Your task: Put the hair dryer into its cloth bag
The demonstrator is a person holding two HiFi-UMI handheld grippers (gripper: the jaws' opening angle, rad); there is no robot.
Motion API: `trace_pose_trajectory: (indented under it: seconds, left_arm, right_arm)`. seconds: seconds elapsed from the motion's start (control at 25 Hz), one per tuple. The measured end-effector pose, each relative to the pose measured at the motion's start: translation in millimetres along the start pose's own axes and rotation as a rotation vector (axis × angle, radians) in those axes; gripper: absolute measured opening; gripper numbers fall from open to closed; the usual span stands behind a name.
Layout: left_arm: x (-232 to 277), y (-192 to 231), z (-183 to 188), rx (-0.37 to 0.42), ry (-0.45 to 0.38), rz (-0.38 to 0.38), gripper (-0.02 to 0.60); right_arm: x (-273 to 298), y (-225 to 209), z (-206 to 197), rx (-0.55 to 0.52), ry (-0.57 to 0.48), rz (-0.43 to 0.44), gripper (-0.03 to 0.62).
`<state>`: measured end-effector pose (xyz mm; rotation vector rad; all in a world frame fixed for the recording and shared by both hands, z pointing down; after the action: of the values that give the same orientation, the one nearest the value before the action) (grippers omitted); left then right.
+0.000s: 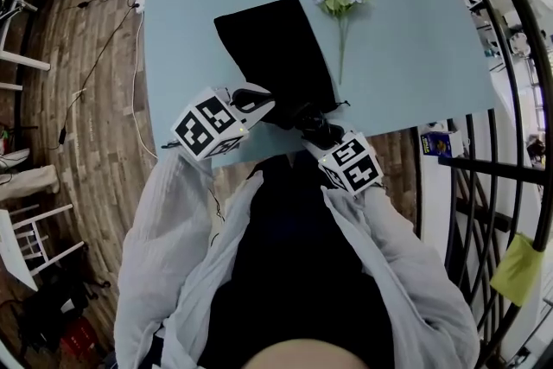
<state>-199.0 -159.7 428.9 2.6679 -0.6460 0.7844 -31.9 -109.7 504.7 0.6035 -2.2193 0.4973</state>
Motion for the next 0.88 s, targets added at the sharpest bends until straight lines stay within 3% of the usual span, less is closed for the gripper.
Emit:
trace_pose_trajectory:
  seconds: [0.2,0.68,0.88]
  left_arm:
    - [1,-13,3,-0.021,-0.043,-0.002,0.034]
    - [1,-33,-16,-0.095,-0.087,0.023,0.034]
    - [0,-37,-34,-0.169,-0.082,0.064,0.034]
  right_arm:
    - [18,-11,14,0.102,-0.024,0.002,0.203]
    - [60,-12,43,0.210,-0.059,0.028,0.204]
    - [71,-14,57,0.373,-0.155,0.069,0.204]
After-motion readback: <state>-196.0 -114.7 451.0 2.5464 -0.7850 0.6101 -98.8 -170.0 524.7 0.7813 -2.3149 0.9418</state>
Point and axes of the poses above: the fingertips, and each gripper's own axes: x forward along the fingers, y to its left, z out of its top, the point moved 7 cm from there along -x, backward along the fingers
